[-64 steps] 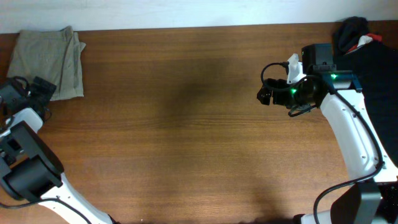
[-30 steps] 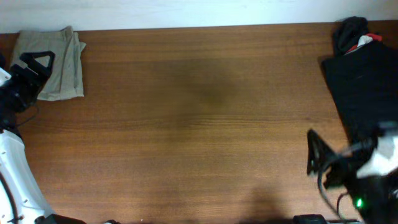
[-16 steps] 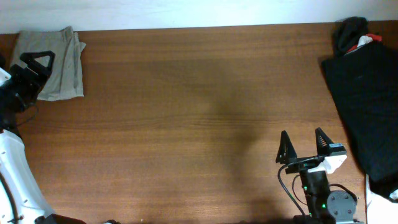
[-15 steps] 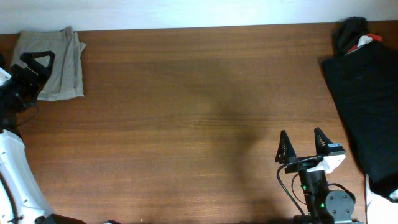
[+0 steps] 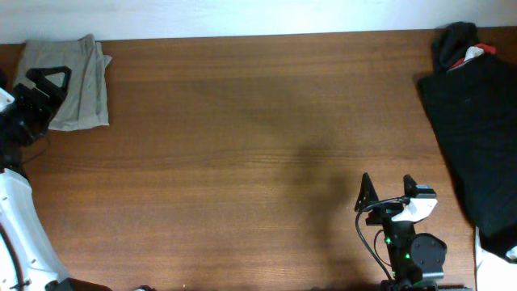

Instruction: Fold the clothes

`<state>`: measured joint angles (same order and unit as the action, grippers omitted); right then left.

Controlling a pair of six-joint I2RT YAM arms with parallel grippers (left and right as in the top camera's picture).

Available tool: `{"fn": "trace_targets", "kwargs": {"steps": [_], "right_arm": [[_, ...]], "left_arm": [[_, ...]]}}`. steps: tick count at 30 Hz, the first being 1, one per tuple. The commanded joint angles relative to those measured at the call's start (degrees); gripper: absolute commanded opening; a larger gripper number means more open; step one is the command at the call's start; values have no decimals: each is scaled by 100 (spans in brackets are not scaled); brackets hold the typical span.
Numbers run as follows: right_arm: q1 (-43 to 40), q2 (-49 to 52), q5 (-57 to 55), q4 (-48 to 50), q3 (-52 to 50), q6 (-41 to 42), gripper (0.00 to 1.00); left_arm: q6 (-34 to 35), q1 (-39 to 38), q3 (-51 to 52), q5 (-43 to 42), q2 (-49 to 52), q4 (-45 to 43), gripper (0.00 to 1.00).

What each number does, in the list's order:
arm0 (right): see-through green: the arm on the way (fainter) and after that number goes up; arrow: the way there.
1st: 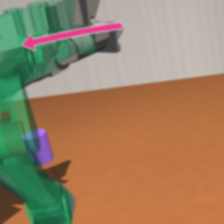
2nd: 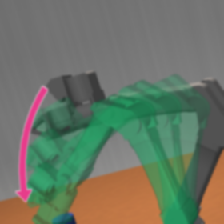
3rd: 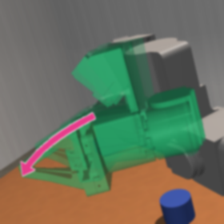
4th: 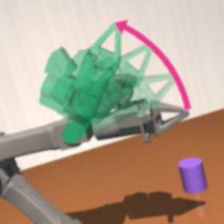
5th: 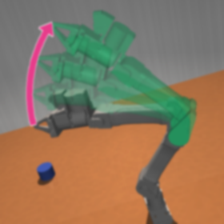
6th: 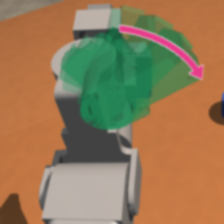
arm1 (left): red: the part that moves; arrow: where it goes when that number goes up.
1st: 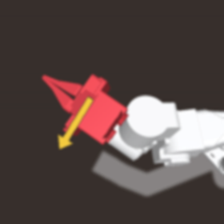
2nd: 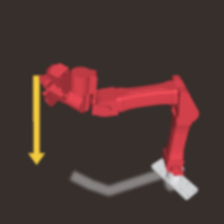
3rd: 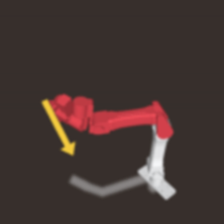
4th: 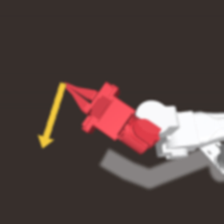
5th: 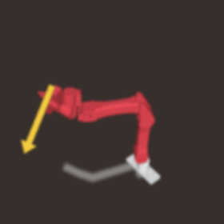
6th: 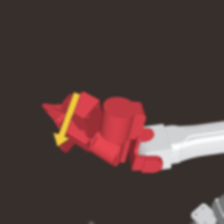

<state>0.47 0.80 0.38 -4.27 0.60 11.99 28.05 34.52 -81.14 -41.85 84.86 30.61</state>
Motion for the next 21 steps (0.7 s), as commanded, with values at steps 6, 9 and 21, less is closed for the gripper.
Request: {"fn": "trace_targets", "kwargs": {"steps": [6,9,21], "right_arm": [[26,-7,-92,-33,-28,11,99],[26,-7,-92,-33,-28,11,99],[26,-7,-92,-33,-28,11,99]], "left_arm": [[-33,4,-55,-76,-46,-4,99],[-33,4,-55,-76,-46,-4,99],[-42,-55,11,732,-225,192,99]]}}
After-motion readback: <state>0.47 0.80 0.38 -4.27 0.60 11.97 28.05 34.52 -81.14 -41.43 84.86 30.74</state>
